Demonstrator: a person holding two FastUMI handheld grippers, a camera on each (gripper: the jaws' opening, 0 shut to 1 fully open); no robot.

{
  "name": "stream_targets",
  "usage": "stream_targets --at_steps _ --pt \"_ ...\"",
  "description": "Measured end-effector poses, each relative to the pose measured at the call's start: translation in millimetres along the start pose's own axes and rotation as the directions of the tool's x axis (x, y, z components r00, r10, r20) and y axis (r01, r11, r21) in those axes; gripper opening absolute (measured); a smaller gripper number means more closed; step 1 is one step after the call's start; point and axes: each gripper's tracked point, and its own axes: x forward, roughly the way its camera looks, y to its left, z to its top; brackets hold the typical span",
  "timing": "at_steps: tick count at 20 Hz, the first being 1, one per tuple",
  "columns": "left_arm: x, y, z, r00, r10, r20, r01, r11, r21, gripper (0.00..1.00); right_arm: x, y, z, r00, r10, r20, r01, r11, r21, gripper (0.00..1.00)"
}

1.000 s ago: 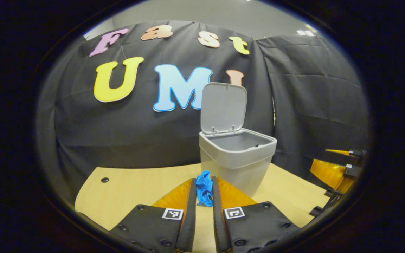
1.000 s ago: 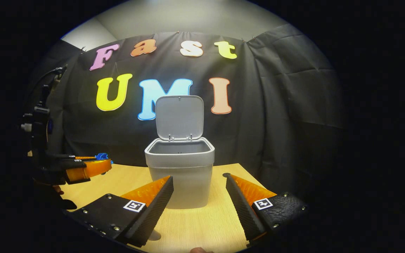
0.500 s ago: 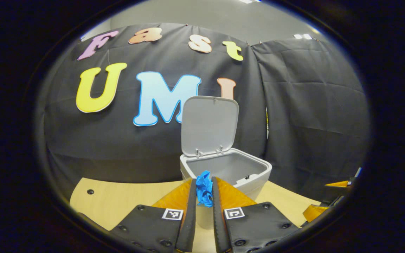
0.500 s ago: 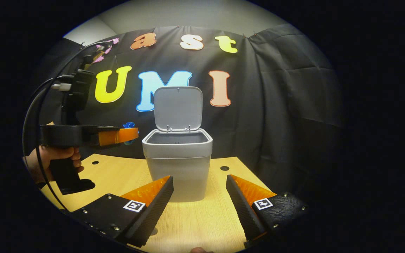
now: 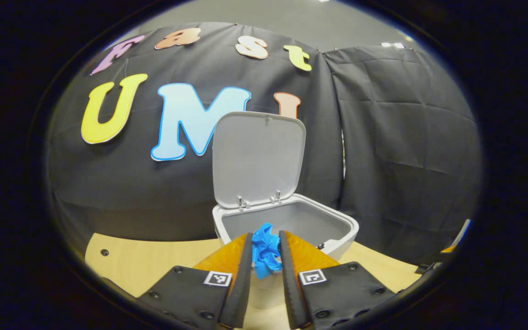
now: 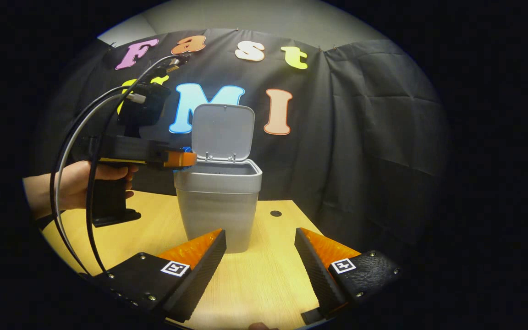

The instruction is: Press the lid of the desktop garbage bin to open it, pick up the crumpled paper on the desktop and throw it into the bin, then pick up the pop can on the desktop and drop it into the bin, and finally close the garbage bin lid.

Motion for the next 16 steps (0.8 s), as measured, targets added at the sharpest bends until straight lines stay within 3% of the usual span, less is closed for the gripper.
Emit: stream_targets --at_steps 3,10,16 --pt "4 0 2 1.000 -0.013 0.006 0.013 1.000 0.000 0.44 -5 -4 1 1.000 -0.027 0.009 0.027 1.000 0.002 0.96" --pt "-4 -7 13 0.997 -0.061 0.044 0.062 0.998 -0.012 0.97 -4 4 -5 1.000 -0.004 0.012 0.004 1.000 -0.003 0.96" --pt "-45 13 26 0.996 -0.008 0.091 0.014 0.998 -0.060 0.96 0 46 -9 0.993 0.116 0.001 -0.116 0.993 -0.013 1.00"
